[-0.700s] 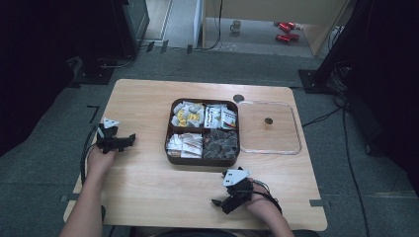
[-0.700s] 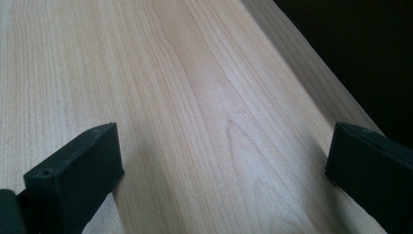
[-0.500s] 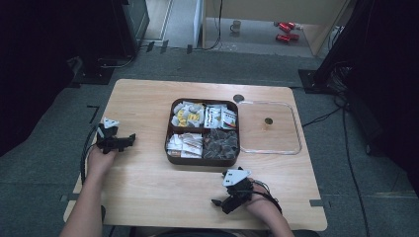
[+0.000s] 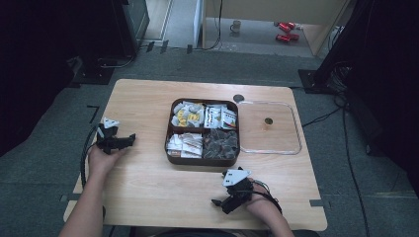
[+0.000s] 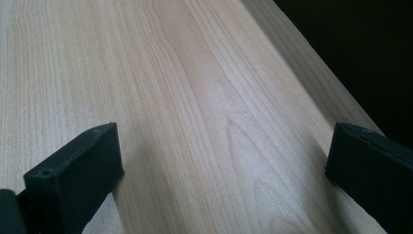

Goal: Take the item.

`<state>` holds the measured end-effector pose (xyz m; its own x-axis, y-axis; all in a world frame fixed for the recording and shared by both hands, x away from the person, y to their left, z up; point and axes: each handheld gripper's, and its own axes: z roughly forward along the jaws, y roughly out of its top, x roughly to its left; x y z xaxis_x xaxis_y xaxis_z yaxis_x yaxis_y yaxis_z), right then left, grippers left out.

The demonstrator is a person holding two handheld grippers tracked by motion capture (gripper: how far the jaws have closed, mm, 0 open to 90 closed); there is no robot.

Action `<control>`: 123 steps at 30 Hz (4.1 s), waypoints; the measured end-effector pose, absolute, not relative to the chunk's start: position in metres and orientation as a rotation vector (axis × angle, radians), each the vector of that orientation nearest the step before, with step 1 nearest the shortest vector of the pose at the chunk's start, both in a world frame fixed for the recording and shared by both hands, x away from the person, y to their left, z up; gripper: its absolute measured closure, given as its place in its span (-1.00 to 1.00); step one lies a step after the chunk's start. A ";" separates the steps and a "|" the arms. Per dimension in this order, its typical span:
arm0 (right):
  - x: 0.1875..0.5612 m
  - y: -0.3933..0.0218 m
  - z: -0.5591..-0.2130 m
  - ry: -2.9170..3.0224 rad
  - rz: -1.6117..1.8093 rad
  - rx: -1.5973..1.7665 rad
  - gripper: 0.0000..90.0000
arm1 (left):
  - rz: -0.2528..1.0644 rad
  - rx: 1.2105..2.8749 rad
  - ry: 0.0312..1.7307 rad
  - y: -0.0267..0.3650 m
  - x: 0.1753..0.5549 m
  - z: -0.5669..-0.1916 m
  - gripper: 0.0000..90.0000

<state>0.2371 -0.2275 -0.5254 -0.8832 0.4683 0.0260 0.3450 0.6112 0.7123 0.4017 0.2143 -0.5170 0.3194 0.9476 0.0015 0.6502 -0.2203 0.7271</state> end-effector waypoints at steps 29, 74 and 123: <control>0.237 -0.228 -0.525 2.671 1.129 0.679 -1.00 | 0.457 2.013 1.345 0.210 0.401 -0.500 -0.20; 0.238 -0.228 -0.525 2.674 1.127 0.677 -1.00 | 0.279 2.034 1.020 0.139 0.389 -0.440 -0.02; 0.239 -0.227 -0.525 2.668 1.126 0.689 -1.00 | 0.209 2.144 0.800 0.052 0.396 -0.453 0.27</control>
<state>0.2394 -0.2270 -0.5253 -0.8799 0.4744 0.0268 0.3502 0.6094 0.7113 0.3963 0.0523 -0.4532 0.7843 0.6088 -0.1190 0.4733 -0.4632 0.7493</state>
